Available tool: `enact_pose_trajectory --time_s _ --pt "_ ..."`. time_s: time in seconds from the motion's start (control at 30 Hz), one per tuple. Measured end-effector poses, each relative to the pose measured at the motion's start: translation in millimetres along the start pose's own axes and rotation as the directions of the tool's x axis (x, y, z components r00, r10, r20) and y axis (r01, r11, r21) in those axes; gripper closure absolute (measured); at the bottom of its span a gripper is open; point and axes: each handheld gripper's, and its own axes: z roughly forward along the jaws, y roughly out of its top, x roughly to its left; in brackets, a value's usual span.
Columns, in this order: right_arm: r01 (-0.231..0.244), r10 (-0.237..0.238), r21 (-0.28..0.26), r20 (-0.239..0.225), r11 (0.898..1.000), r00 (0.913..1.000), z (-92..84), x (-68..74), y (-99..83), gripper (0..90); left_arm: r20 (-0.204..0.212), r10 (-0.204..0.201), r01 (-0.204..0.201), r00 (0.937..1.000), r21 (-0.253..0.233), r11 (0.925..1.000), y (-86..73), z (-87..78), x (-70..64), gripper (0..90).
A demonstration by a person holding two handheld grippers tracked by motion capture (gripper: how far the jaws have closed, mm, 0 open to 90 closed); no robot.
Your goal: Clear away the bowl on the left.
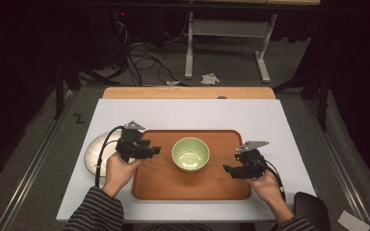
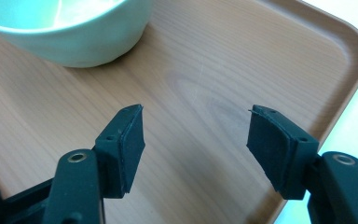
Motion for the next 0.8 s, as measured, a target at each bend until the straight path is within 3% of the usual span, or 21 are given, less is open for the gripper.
enact_pose_trajectory --time_s 0.3,0.57,0.8 --pt "0.0 0.0 -0.006 0.002 1.0 1.0 0.2 0.1 -0.1 36.8 -0.004 0.004 -0.004 1.0 -0.012 0.9999 -9.0 -6.3 -2.8 45.1" --pt "-0.037 0.036 -0.02 -0.018 0.999 0.9992 -3.1 -2.6 -0.3 36.8 0.007 -0.002 0.002 1.0 -0.017 0.9999 -15.6 -8.0 -6.2 44.9" --pt "-0.03 0.03 -0.008 -0.027 1.0 0.9992 -2.1 -2.4 -0.2 37.0 0.007 -0.001 0.001 1.0 -0.016 0.9999 -20.5 -8.9 -7.6 44.7"
